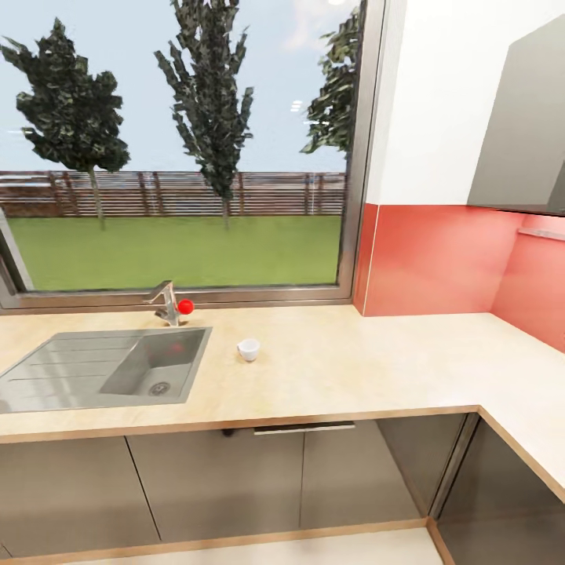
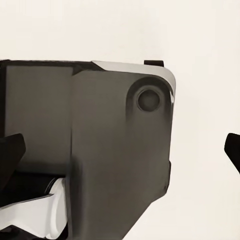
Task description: Set up a coffee station on the kitchen countertop: keep the coffee maker on the countertop, move the bottle of coffee from the kitchen shelf to the counter next to the coffee maker, place a paper coffee filter on top of the coffee maker, put the saucer next to the coffee maker with the coffee cup on the saucer, and place the electric kettle next to the coffee maker.
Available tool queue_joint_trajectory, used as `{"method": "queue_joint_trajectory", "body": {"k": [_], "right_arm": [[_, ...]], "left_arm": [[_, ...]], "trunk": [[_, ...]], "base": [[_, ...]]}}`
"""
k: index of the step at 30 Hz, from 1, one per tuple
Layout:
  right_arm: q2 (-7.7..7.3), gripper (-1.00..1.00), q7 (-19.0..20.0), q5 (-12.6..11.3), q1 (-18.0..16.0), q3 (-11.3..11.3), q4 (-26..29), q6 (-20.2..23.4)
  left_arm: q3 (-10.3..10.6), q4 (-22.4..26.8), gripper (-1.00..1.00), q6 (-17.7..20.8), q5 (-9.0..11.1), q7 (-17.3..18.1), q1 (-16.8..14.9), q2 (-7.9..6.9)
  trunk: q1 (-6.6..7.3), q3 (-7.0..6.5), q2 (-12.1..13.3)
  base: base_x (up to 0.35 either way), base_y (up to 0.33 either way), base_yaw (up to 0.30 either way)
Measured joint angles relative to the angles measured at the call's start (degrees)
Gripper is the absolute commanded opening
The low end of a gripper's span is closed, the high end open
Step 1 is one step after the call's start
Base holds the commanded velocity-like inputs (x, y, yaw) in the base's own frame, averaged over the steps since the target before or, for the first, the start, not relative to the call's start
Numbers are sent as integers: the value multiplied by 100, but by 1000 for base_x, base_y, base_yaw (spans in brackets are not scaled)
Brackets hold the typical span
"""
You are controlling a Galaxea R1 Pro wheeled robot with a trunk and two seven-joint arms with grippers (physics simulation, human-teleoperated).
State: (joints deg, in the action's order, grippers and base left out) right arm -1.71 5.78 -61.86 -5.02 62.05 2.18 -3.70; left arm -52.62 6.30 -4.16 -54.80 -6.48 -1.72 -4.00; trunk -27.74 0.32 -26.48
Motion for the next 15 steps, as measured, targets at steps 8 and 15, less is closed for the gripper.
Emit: {"method": "queue_joint_trajectory", "body": {"k": [8,15], "right_arm": [[-3,100,-10,6,-17,4,106,-448],[21,100,-10,18,-393,12,683,-1118]], "left_arm": [[-7,33,100,15,3,-10,-18,-3],[-8,54,100,22,10,-12,-51,-7]], "trunk": [[-2,0,0],[-1,-1,0]], "base": [[-74,0,0],[-145,0,0]]}}
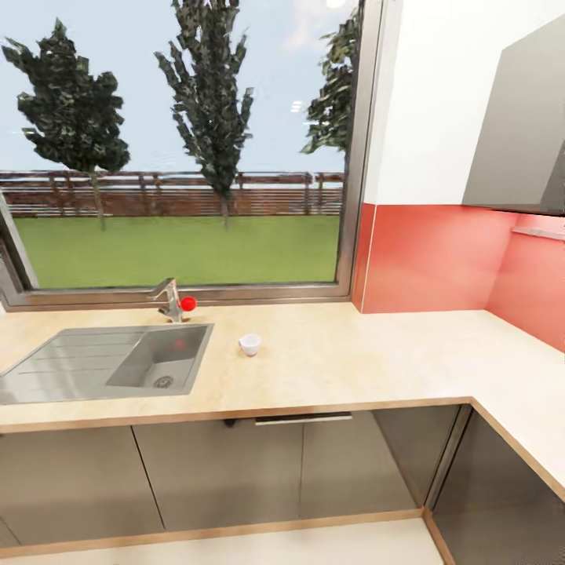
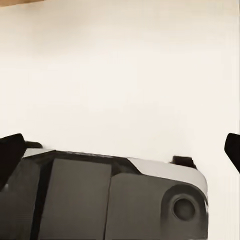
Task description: Set up a coffee station on the kitchen countertop: keep the coffee maker on the countertop, move the bottle of coffee from the kitchen shelf to the counter next to the coffee maker, place a paper coffee filter on top of the coffee maker, put the saucer next to the coffee maker with the coffee cup on the saucer, and place the electric kettle next to the coffee maker.
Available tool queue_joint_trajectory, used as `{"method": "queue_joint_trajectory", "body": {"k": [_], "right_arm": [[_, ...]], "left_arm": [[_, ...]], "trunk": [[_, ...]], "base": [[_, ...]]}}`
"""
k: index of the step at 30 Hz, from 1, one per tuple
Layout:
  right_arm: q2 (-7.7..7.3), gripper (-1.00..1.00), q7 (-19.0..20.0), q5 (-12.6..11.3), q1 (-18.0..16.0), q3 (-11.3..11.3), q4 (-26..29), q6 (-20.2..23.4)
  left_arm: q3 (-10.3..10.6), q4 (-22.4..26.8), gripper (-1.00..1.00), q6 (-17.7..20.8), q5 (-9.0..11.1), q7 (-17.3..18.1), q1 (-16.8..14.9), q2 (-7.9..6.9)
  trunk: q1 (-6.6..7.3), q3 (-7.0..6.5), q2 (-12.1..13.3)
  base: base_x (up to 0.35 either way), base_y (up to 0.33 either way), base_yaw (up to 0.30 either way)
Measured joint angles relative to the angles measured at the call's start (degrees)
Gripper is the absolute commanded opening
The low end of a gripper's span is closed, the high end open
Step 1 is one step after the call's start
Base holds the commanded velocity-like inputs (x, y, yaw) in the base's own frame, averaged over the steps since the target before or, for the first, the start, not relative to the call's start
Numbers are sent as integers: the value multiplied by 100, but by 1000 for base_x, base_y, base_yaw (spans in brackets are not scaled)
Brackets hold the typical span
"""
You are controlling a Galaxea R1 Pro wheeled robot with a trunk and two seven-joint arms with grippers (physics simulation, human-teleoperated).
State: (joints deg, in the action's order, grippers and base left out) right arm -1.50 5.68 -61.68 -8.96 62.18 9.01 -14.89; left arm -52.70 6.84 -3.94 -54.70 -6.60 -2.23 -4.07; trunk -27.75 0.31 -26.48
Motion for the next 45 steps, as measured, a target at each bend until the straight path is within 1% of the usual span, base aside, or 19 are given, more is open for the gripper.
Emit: {"method": "queue_joint_trajectory", "body": {"k": [2,5,7,8,11,13,15,16,18,20,27,33,38,40,42,43,44,45], "right_arm": [[2,100,-2,5,-117,-2,240,-47],[3,100,-3,16,-430,-5,578,-122],[19,100,-2,31,-753,-8,803,-208],[22,100,-2,29,-836,-6,860,-234],[41,100,-1,36,-1225,-7,1202,-370],[43,100,0,39,-1392,-7,1399,-425],[38,100,1,42,-1618,-8,1644,-466],[36,100,1,41,-1678,-8,1688,-472],[33,100,2,40,-1901,-14,1795,-488],[34,100,2,37,-2092,-21,1861,-497],[40,100,4,36,-2463,-34,2292,-492],[40,100,-3,35,-2649,-40,2796,-488],[40,100,-5,34,-2890,-51,3005,-488],[40,100,-6,33,-2961,-129,3079,-488],[40,100,-7,33,-3019,-379,3179,-488],[40,100,-7,33,-3029,-468,3206,-488],[40,100,-7,33,-3050,-648,3261,-484],[40,100,-6,33,-3065,-743,3291,-483]], "left_arm": [[-3,-2,100,11,0,0,-1,-15],[-9,-3,100,37,-4,-2,0,-53],[-11,-4,100,51,-2,-5,4,-69],[-11,-4,100,53,-1,-6,5,-73],[-20,-4,100,58,2,-5,6,-97],[-28,-2,100,57,19,-8,7,-100],[-34,11,100,54,97,-11,5,-108],[-35,14,100,54,130,-10,4,-112],[-27,19,100,53,258,-6,0,-121],[-18,21,100,52,335,-3,-4,-124],[-8,24,100,52,383,6,-10,-127],[6,23,100,26,377,13,-11,-137],[26,23,100,-7,363,16,-11,-150],[29,23,100,-13,351,20,-11,-159],[36,23,100,-19,333,24,-10,-166],[37,23,100,-21,330,24,-11,-167],[41,23,100,-23,326,25,-10,-169],[43,21,100,-24,324,25,-9,-169]], "trunk": [[0,0,0],[1,0,0],[0,-1,0],[1,0,0],[1,0,0],[1,0,0],[1,0,0],[1,0,0],[1,0,0],[1,0,0],[1,0,0],[1,0,0],[1,0,0],[1,1,0],[1,0,0],[1,1,0],[1,0,0],[1,0,0]], "base": [[-22,0,0],[-9,0,0],[-3,0,0],[-2,0,0],[0,0,0],[0,0,0],[0,0,0],[0,0,0],[0,0,0],[0,0,0],[0,0,0],[0,0,0],[0,0,0],[0,0,0],[0,0,0],[0,0,0],[0,0,0],[0,0,0]]}}
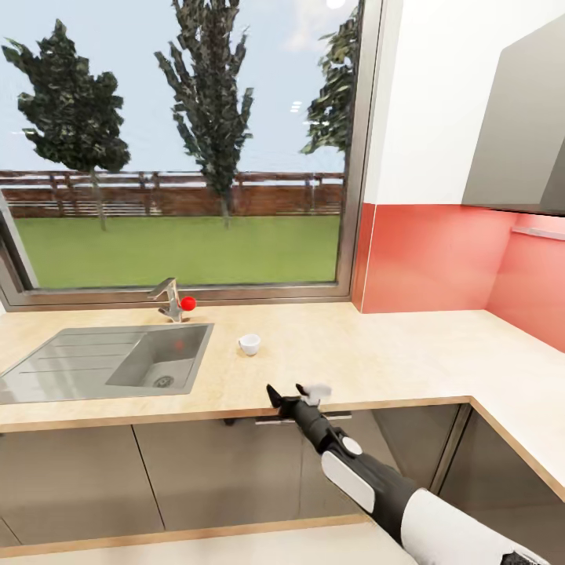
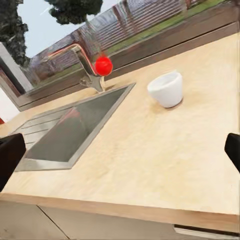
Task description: Set up a coffee station on the kitchen countertop: keep the coffee maker on the countertop, move the bottle of coffee from the kitchen shelf to the counter next to the coffee maker, place a paper coffee filter on top of the coffee maker, put the saucer next to the coffee maker with the coffee cup on the saucer, and place the electric kettle next to the coffee maker.
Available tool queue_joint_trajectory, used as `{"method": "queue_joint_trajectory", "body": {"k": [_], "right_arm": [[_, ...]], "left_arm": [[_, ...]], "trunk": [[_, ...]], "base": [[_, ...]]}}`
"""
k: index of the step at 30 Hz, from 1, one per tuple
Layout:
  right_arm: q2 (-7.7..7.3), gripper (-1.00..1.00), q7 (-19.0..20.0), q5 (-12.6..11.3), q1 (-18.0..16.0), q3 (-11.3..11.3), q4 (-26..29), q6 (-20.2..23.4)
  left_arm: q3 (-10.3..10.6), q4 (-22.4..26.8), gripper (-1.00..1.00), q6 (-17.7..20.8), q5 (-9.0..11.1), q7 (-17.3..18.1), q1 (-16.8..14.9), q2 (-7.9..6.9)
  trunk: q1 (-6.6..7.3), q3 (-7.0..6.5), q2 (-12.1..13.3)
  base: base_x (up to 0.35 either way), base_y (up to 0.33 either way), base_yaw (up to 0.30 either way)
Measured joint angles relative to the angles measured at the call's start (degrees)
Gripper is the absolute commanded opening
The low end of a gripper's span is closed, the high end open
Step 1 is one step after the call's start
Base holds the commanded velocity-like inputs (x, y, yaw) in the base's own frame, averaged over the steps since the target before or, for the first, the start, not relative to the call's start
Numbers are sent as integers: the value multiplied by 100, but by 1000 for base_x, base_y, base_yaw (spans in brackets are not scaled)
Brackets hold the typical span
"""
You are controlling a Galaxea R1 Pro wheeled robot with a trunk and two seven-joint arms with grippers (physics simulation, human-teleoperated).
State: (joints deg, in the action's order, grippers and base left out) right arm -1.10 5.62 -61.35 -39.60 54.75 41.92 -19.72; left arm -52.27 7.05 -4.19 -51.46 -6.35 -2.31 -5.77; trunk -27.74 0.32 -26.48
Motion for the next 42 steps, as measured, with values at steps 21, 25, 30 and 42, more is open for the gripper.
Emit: {"method": "queue_joint_trajectory", "body": {"k": [21,25,30,42], "right_arm": [[55,100,-2523,765,-1648,-675,224,2537],[59,100,-3129,791,-1793,-669,266,3188],[12,100,-3299,802,-1819,-639,303,3344],[-20,100,-3332,823,-1816,-609,261,3385]], "left_arm": [[24,-57,100,25,0,1,39,13],[23,-68,100,70,10,1,47,15],[18,-75,100,90,18,-2,46,16],[6,-79,100,103,36,-18,64,16]], "trunk": [[0,0,0],[1,0,-1],[2,0,0],[3,0,0]], "base": [[0,0,0],[43,32,0],[181,165,0],[232,236,0]]}}
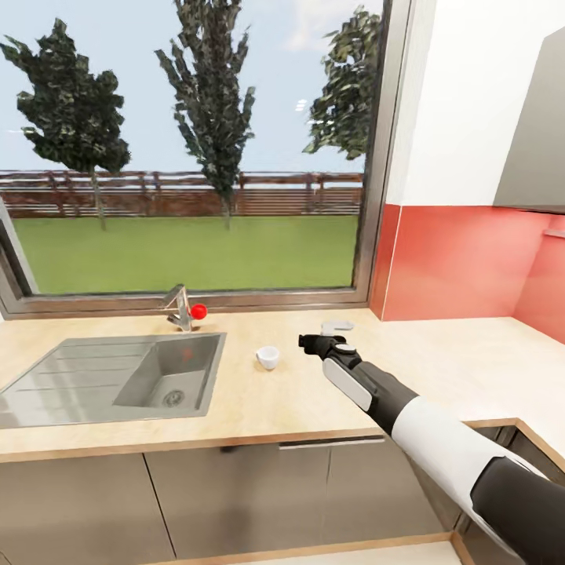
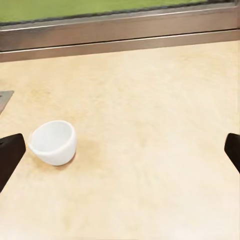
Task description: Set up a coffee station on the kitchen countertop: keep the coffee maker on the countertop, move the bottle of coffee from the kitchen shelf to the counter next to the coffee maker, place a paper coffee filter on top of the coffee maker, put the saucer next to the coffee maker with the coffee cup on the saucer, and place the electric kettle next to the coffee maker.
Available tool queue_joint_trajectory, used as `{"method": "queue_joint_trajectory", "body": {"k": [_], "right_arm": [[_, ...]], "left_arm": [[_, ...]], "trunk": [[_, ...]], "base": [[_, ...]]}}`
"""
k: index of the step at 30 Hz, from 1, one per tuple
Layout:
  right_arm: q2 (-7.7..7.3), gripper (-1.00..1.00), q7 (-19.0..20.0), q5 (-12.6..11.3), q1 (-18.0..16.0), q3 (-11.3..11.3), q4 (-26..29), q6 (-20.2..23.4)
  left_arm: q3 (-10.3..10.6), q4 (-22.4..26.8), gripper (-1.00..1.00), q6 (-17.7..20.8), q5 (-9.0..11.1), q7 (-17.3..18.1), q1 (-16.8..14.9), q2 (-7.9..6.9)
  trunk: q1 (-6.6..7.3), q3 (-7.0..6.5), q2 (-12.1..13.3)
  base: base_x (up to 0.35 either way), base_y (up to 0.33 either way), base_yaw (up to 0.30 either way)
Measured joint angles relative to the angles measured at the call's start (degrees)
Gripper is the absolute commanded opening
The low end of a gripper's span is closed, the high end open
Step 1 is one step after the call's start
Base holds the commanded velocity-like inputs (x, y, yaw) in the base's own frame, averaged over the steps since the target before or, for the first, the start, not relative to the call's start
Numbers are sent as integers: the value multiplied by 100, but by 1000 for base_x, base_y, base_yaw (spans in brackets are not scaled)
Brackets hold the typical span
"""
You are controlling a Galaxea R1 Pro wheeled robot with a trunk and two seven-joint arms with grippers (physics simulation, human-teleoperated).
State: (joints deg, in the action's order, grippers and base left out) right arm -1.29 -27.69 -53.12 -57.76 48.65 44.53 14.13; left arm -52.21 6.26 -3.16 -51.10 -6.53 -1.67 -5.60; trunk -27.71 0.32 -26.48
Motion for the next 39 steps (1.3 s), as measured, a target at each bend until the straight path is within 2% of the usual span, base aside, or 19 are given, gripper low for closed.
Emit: {"method": "queue_joint_trajectory", "body": {"k": [8,16,21,27,31,33,39], "right_arm": [[-14,100,-8,-17,13,1,-56,3],[-60,100,-8,-16,26,0,-169,3],[-157,100,-7,-15,35,0,-182,3],[-193,100,-8,-5,42,-1,-225,11],[-196,100,-8,2,45,-3,-332,15],[-198,100,-8,4,46,-4,-415,18],[-197,100,-8,4,46,-9,-839,20]], "left_arm": [[-6,-4,100,0,2,8,7,0],[1,-14,100,-1,-6,2,17,21],[8,-18,100,-2,-13,-3,194,28],[15,-17,100,10,-33,-13,456,36],[16,-21,100,199,-48,-143,511,42],[3,-27,100,413,-57,-286,522,47],[-3,-28,100,605,-54,-462,529,55]], "trunk": [[0,3,0],[1,38,3],[0,62,6],[-1,72,7],[-1,72,7],[-1,73,7],[-1,73,7]], "base": [[253,229,29],[327,35,194],[258,3,180],[47,0,41],[7,0,6],[2,0,2],[0,0,0]]}}
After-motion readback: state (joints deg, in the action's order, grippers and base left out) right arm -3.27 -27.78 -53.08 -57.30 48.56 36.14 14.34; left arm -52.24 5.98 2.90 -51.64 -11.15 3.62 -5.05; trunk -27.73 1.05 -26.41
